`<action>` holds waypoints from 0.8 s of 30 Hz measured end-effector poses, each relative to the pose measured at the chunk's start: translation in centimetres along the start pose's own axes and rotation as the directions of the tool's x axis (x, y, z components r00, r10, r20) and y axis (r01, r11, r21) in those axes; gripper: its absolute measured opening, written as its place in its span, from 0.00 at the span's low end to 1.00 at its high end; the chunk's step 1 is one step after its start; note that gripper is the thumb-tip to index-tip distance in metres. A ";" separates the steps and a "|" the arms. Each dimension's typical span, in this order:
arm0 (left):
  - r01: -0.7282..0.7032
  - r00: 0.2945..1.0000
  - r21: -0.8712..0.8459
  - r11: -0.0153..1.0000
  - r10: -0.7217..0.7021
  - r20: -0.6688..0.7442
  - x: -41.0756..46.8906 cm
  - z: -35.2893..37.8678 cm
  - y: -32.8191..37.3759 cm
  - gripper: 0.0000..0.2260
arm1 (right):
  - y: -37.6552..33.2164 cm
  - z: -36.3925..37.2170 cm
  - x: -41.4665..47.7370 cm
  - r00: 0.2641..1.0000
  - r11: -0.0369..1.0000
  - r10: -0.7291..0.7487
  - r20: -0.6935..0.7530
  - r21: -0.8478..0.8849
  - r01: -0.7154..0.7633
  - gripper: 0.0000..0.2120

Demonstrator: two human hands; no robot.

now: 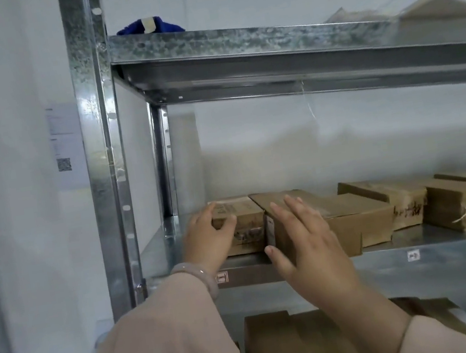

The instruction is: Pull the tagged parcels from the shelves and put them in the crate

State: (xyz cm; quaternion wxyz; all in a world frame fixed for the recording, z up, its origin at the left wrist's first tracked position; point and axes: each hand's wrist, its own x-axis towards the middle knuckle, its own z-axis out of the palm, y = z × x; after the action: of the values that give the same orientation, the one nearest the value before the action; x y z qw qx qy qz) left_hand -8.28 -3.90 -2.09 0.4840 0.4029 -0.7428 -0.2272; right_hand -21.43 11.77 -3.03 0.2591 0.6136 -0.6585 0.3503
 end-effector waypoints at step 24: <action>-0.075 0.997 -0.638 0.767 0.040 -0.070 -3.7 -4.1 -1.9 0.15 | -4.0 1.7 4.4 0.988 0.952 0.154 -0.019 0.272 -0.143 0.26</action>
State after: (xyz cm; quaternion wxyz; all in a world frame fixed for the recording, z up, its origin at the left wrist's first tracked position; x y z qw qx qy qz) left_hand -3.04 -1.74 -3.72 0.6182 0.1971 -0.6201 -0.4409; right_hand -17.83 7.67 -0.13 0.1591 0.5848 -0.6436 0.4674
